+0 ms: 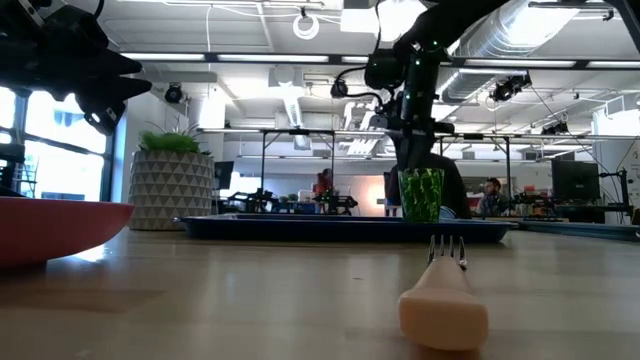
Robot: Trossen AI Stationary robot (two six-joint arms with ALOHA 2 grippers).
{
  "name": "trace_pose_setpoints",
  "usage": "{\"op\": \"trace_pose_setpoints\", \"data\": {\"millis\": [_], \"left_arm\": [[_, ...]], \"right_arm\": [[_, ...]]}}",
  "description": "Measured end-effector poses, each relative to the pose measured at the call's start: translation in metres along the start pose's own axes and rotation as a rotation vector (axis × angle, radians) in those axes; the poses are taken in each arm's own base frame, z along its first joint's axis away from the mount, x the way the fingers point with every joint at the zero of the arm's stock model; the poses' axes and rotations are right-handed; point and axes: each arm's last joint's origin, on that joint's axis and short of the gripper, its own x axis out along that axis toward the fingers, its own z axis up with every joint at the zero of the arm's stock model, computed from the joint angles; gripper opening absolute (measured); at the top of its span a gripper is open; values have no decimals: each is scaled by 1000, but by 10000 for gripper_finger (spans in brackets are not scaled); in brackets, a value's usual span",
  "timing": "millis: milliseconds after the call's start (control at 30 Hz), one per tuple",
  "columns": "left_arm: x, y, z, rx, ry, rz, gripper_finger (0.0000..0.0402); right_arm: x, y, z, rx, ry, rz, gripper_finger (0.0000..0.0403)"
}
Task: Pick and place plate/cup/fork/spoon on tray
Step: Put the pink plate on the blue serving tray to the bottom left of the green cup
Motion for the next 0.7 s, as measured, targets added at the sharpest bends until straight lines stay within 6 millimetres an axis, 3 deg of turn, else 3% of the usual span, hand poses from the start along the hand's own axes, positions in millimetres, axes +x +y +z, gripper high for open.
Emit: {"op": "trace_pose_setpoints", "data": {"millis": [500, 700], "left_arm": [[0, 0, 0, -6, -1, 0, 113], [0, 0, 2, -157, -39, 26, 113]], "right_arm": [[-59, -5, -10, 124, -112, 138, 124], [-94, 3, -22, 151, -201, 224, 124]]}}
